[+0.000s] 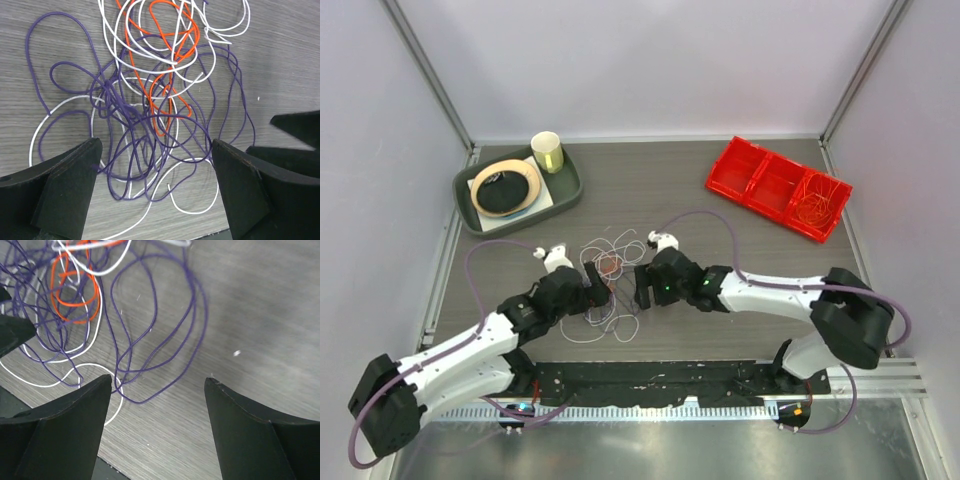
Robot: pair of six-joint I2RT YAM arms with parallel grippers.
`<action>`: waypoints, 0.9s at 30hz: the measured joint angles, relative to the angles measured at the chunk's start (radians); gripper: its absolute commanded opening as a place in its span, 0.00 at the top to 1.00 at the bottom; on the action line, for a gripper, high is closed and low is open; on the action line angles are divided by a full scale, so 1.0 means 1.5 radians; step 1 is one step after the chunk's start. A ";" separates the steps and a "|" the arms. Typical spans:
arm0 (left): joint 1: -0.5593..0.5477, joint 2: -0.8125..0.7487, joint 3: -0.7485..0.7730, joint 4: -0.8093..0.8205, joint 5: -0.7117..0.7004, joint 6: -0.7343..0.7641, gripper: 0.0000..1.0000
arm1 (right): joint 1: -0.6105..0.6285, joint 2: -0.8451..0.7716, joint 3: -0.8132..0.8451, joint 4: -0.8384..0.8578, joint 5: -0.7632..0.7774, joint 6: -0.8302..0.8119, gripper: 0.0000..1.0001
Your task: Untangle the cables
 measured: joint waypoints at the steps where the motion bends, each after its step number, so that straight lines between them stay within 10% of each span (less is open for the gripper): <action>1: 0.001 0.010 -0.004 0.010 0.002 -0.006 0.16 | 0.010 0.015 0.000 0.005 0.003 0.010 0.23; 7: 0.011 0.091 -0.003 0.056 0.006 -0.023 0.57 | 0.042 0.092 0.007 0.031 0.029 0.061 0.43; 12: 0.014 0.115 0.011 0.055 -0.012 -0.028 1.00 | 0.050 0.125 0.024 0.038 0.073 0.087 0.99; 27: 0.091 0.093 0.154 -0.136 -0.190 -0.057 1.00 | -0.078 -0.149 0.018 -0.059 0.310 0.009 0.99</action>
